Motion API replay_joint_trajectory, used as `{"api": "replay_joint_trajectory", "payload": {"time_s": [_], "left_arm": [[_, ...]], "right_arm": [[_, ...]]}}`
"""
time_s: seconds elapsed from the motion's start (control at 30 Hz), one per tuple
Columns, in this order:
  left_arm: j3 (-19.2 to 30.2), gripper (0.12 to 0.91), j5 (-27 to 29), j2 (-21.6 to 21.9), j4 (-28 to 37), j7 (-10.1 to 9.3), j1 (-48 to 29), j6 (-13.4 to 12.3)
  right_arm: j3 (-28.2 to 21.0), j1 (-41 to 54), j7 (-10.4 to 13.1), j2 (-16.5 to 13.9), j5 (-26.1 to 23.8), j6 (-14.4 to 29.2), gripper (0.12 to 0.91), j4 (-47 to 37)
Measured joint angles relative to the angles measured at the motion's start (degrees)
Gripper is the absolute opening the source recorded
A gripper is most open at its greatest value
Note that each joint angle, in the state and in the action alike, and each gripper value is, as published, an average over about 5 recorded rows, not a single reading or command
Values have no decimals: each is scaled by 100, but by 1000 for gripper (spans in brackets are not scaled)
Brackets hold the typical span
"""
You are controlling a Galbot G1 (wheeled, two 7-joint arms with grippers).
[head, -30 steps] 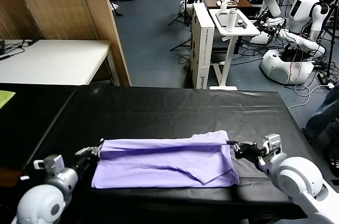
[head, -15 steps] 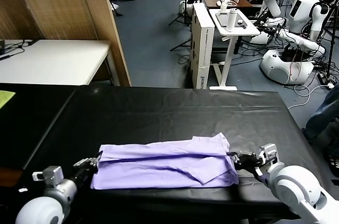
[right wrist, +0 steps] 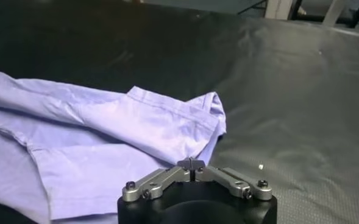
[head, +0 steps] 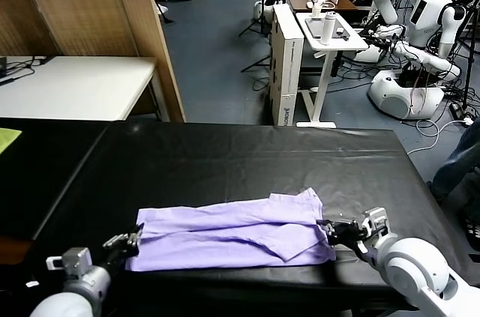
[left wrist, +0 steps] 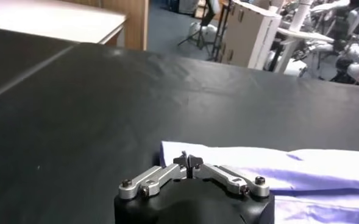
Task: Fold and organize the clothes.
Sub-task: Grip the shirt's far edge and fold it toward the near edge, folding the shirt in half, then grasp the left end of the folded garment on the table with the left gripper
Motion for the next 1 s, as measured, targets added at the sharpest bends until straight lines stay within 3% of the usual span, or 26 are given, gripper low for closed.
{"api": "replay_joint_trajectory", "payload": {"time_s": [0.13, 0.2, 0.27, 0.73, 1.0], "left_arm": [[-87, 728, -13, -56, -73, -42, 89, 2], [-158, 821, -59, -67, -98, -45, 88, 1], [-217, 885, -103, -76, -94, -45, 36, 5], [119, 907, -28, -205, 656, 32, -1122, 1], [242, 907, -36, -192, 1014, 49, -1381, 17]], "right_arm": [[163, 19, 0, 52, 79, 0, 752, 61], [226, 78, 4, 112, 79, 0, 845, 24], [244, 173, 8, 203, 49, 0, 886, -62], [-182, 1063, -66, 1199, -529, 257, 907, -1205], [-486, 1446, -24, 1549, -648, 295, 906, -1653]]}}
